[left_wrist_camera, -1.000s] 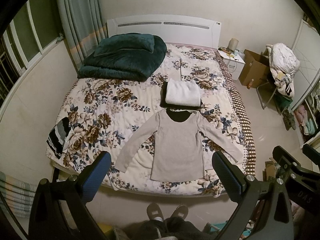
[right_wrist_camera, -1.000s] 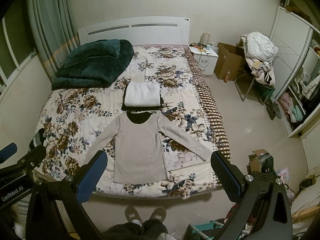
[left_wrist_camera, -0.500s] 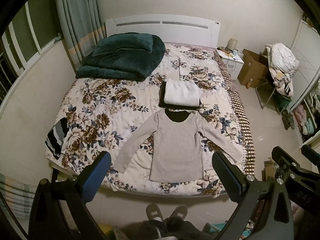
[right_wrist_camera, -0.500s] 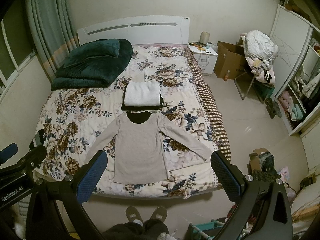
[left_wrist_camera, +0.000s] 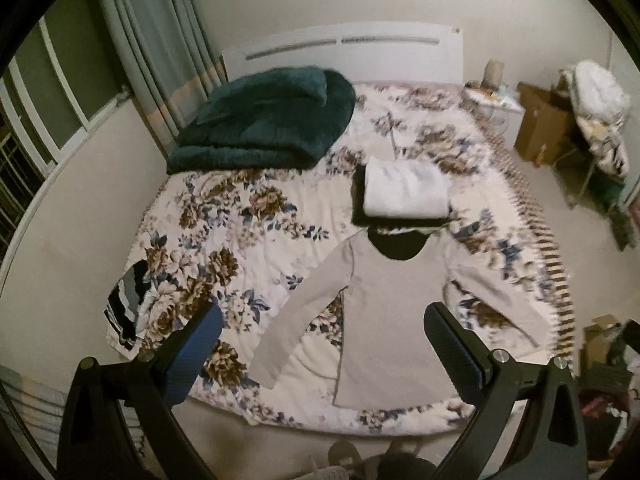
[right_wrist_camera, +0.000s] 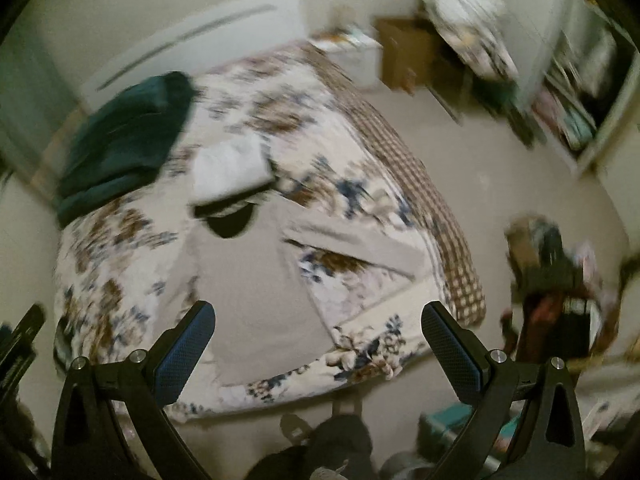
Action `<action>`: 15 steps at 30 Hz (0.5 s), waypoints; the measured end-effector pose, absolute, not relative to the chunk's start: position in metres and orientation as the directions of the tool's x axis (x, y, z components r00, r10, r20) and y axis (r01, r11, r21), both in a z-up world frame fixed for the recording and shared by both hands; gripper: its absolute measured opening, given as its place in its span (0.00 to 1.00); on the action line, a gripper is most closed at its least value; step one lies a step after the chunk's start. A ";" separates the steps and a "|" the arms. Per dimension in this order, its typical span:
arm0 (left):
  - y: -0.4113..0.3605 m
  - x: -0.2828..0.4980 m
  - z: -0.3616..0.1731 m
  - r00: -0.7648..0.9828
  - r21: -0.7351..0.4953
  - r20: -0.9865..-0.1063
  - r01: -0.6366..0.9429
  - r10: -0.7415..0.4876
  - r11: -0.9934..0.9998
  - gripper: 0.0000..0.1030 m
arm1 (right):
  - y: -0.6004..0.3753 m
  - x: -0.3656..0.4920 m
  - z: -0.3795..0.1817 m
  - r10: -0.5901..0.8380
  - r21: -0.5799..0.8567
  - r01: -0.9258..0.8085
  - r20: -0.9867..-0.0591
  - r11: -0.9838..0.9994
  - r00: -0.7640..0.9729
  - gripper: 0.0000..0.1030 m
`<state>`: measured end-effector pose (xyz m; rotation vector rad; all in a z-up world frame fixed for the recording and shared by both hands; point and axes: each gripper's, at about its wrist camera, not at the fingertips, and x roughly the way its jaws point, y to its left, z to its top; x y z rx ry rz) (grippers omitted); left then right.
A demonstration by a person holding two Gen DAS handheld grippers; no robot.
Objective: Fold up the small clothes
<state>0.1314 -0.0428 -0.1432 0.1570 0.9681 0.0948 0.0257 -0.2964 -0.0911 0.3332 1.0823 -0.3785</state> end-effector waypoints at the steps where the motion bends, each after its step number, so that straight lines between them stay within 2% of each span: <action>1: -0.043 0.138 -0.161 0.557 0.177 -0.816 -0.013 0.154 0.984 1.00 | -0.317 0.032 -0.115 -0.133 0.089 0.494 -0.909 0.865 0.396 1.00; 8: -0.091 0.209 -0.322 0.418 0.195 -0.885 -0.071 0.207 0.978 1.00 | -0.479 0.066 -0.315 -0.088 0.120 0.735 -0.968 0.667 0.237 0.99; 10: -0.098 0.222 -0.354 0.385 0.191 -0.898 -0.094 0.213 0.977 1.00 | -0.521 0.070 -0.368 -0.062 0.131 0.784 -0.975 0.606 0.211 0.95; 15: -0.117 0.253 -0.433 0.317 0.203 -0.919 -0.131 0.235 0.970 1.00 | -0.601 0.087 -0.491 0.009 0.185 0.863 -0.979 0.470 0.204 0.94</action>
